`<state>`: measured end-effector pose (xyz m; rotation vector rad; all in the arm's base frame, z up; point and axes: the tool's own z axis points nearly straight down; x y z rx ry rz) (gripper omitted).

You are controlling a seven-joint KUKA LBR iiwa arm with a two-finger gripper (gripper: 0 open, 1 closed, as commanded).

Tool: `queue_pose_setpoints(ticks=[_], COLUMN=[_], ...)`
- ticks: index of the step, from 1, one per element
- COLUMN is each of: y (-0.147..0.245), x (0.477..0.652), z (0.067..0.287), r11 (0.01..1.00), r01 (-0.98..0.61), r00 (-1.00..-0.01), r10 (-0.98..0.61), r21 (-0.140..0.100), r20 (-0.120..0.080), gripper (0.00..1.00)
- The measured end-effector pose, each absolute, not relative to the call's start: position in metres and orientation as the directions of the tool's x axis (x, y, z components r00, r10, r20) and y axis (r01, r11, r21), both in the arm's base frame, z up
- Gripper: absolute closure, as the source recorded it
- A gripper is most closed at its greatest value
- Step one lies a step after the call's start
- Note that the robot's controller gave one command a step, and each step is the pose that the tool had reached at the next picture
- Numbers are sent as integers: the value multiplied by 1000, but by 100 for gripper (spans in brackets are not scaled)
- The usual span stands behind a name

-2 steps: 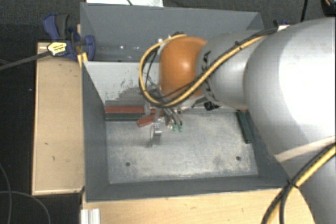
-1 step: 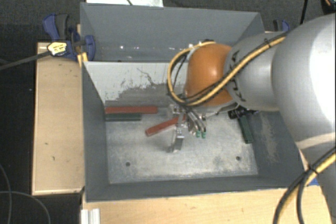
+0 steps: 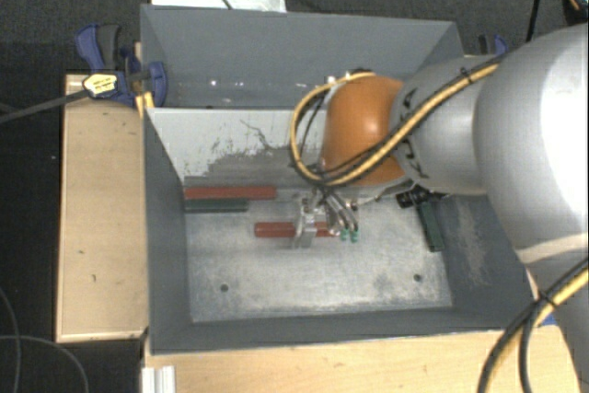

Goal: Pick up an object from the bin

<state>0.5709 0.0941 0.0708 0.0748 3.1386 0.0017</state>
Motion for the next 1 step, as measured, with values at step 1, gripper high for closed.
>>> queue_pose_setpoints(ticks=[1], y=[88], x=[582], z=[208], r11=[999], r01=[35], r00=[-999], r10=[35], r21=[2], r20=[-12], gripper=[100])
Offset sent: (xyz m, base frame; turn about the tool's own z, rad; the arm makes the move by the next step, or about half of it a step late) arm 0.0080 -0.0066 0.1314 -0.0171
